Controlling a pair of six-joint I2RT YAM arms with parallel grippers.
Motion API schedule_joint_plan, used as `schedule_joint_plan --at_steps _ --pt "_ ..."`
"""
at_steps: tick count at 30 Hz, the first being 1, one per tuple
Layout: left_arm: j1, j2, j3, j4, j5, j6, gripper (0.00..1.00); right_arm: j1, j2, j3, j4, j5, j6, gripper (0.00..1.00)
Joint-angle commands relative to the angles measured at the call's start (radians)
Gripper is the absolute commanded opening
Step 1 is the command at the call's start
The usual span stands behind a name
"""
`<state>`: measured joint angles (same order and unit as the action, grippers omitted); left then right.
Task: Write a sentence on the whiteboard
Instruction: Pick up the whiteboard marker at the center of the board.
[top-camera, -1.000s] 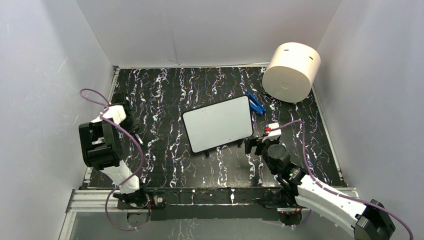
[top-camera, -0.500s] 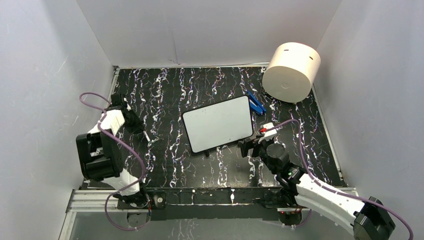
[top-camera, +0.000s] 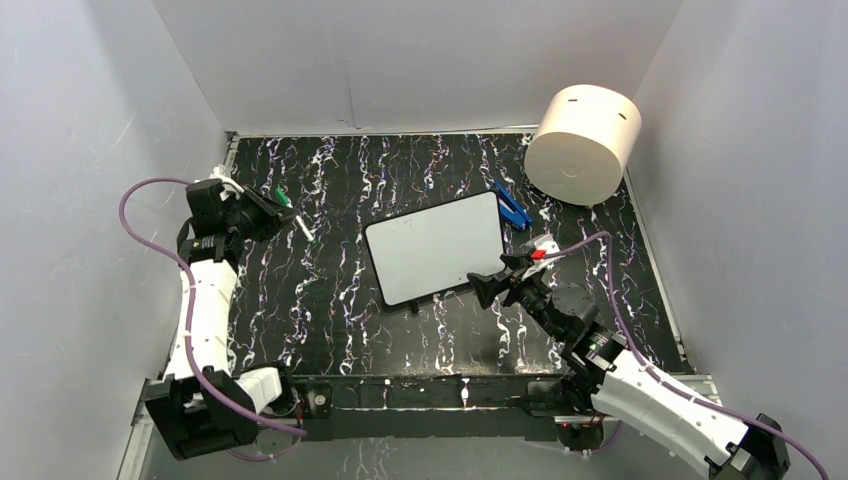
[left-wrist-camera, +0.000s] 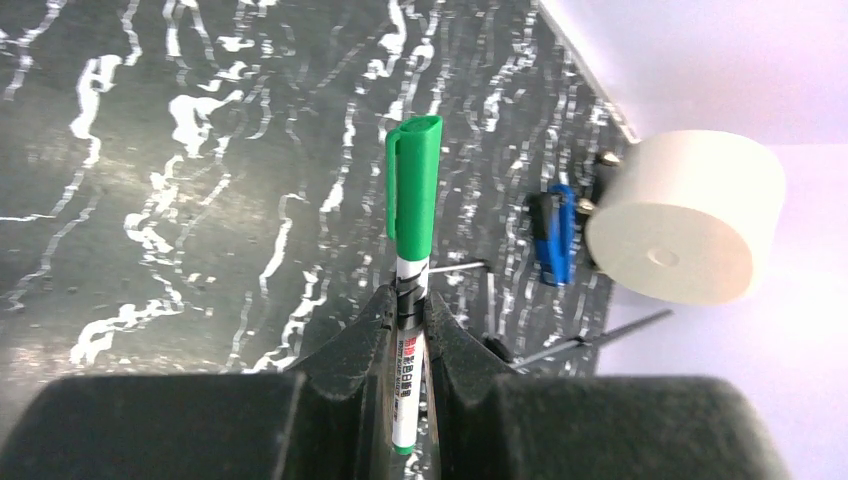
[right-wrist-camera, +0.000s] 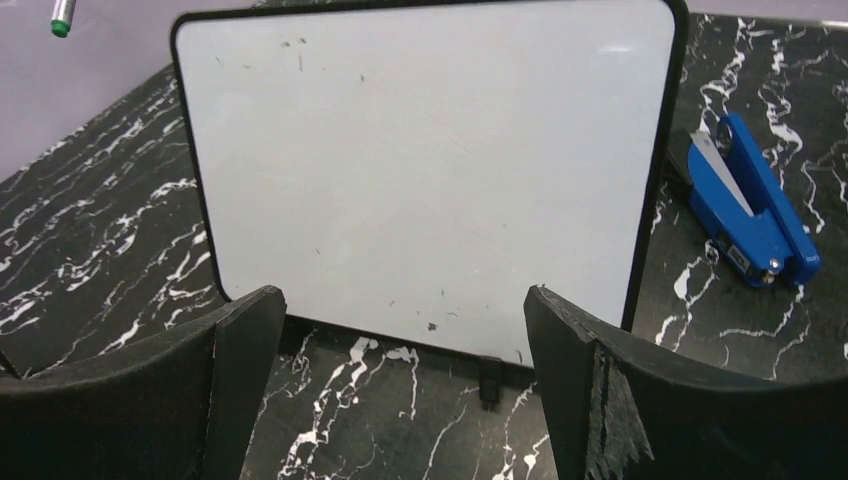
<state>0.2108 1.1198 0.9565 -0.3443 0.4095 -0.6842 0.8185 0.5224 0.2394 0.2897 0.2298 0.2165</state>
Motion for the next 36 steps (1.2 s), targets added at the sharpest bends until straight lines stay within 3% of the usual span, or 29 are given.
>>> schedule_joint_plan --at_steps 1,5,9,16,36 --pt "-0.021 -0.083 0.021 0.041 0.114 -0.121 0.00 0.003 0.007 0.094 0.076 -0.048 -0.027 0.99" --pt "-0.068 -0.135 0.020 0.109 0.133 -0.213 0.00 0.003 0.062 0.146 0.122 -0.084 -0.031 0.99" --pt "-0.152 -0.178 0.008 0.187 0.053 -0.277 0.00 0.002 0.116 0.160 0.239 -0.120 -0.019 0.99" --pt "-0.414 -0.194 -0.073 0.385 -0.126 -0.408 0.00 0.003 0.243 0.214 0.418 -0.182 0.010 0.99" --pt "-0.967 0.001 -0.143 0.811 -0.603 -0.519 0.00 0.003 0.459 0.261 0.737 -0.130 0.212 0.94"
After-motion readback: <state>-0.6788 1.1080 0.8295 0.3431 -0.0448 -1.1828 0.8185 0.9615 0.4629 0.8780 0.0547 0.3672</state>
